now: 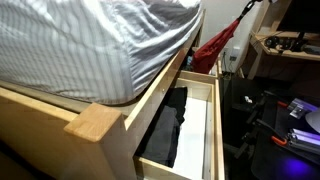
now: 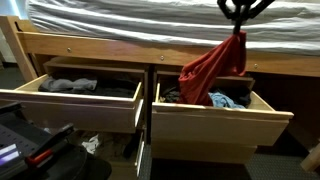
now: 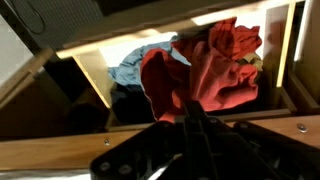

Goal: Remove the red shirt from the right drawer and put it in the left drawer

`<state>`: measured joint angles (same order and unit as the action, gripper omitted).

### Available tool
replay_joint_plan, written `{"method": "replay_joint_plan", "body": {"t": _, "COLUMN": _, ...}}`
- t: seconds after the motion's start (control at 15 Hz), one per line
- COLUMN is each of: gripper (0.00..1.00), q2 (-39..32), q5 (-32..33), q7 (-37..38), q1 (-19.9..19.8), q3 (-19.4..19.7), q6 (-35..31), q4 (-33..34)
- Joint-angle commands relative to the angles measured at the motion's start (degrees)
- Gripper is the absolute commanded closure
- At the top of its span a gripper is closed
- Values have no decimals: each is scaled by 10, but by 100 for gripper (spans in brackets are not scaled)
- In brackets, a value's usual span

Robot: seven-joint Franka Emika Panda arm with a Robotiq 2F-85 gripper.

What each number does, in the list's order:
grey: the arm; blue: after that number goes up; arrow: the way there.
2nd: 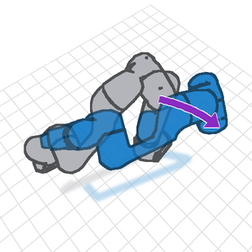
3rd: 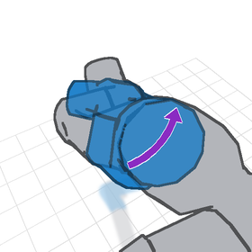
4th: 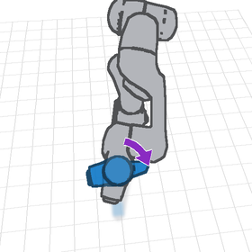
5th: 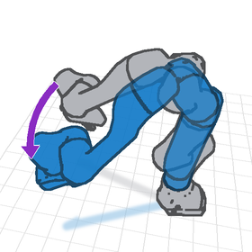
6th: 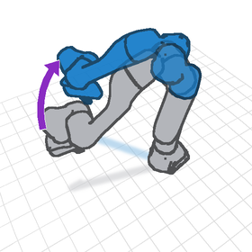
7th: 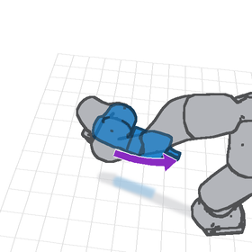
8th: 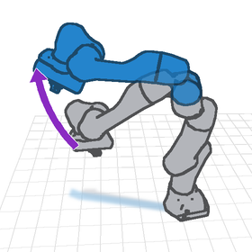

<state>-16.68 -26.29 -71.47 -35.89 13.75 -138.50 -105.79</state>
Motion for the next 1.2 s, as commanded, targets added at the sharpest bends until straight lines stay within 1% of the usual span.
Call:
{"method": "replay_joint_plan", "body": {"t": 0.0, "gripper": 100, "q2": 43, "q5": 128, "q7": 125, "q1": -5, "q3": 64, "q6": 149, "q4": 48}}
{"method": "replay_joint_plan", "body": {"t": 0.07, "gripper": 100, "q2": 68, "q5": 164, "q7": 165, "q1": -3, "q3": 80, "q6": 199, "q4": 55}}
{"method": "replay_joint_plan", "body": {"t": 0.13, "gripper": 100, "q2": 105, "q5": 184, "q7": 199, "q1": 4, "q3": 89, "q6": 218, "q4": 36}}
{"method": "replay_joint_plan", "body": {"t": 0.2, "gripper": 100, "q2": 135, "q5": 203, "q7": 222, "q1": 10, "q3": 94, "q6": 219, "q4": 18}}
{"method": "replay_joint_plan", "body": {"t": 0.27, "gripper": 100, "q2": 181, "q5": 211, "q7": 243, "q1": 22, "q3": 89, "q6": 198, "q4": -23}}
{"method": "replay_joint_plan", "body": {"t": 0.33, "gripper": 100, "q2": 216, "q5": 217, "q7": 264, "q1": 30, "q3": 86, "q6": 178, "q4": -49}}
{"method": "replay_joint_plan", "body": {"t": 0.4, "gripper": 100, "q2": 250, "q5": 213, "q7": 261, "q1": 41, "q3": 82, "q6": 142, "q4": -84}}
{"method": "replay_joint_plan", "body": {"t": 0.47, "gripper": 100, "q2": 285, "q5": 214, "q7": 276, "q1": 56, "q3": 81, "q6": 121, "q4": -113}}
{"method": "replay_joint_plan", "body": {"t": 0.6, "gripper": 100, "q2": 349, "q5": 224, "q7": 280, "q1": 91, "q3": 80, "q6": 69, "q4": -171}}
{"method": "replay_joint_plan", "body": {"t": 0.67, "gripper": 100, "q2": 382, "q5": 238, "q7": 298, "q1": 104, "q3": 74, "q6": 46, "q4": -202}}
{"method": "replay_joint_plan", "body": {"t": 0.87, "gripper": 100, "q2": 488, "q5": 274, "q7": 339, "q1": 134, "q3": 60, "q6": 7, "q4": -299}}
{"method": "replay_joint_plan", "body": {"t": 0.93, "gripper": 100, "q2": 521, "q5": 268, "q7": 341, "q1": 116, "q3": 30, "q6": -5, "q4": -330}}
{"method": "replay_joint_plan", "body": {"t": 1.07, "gripper": 100, "q2": 591, "q5": 260, "q7": 340, "q1": 123, "q3": 11, "q6": -36, "q4": -393}}
{"method": "replay_joint_plan", "body": {"t": 1.13, "gripper": 100, "q2": 627, "q5": 263, "q7": 341, "q1": 120, "q3": 2, "q6": -63, "q4": -431}}
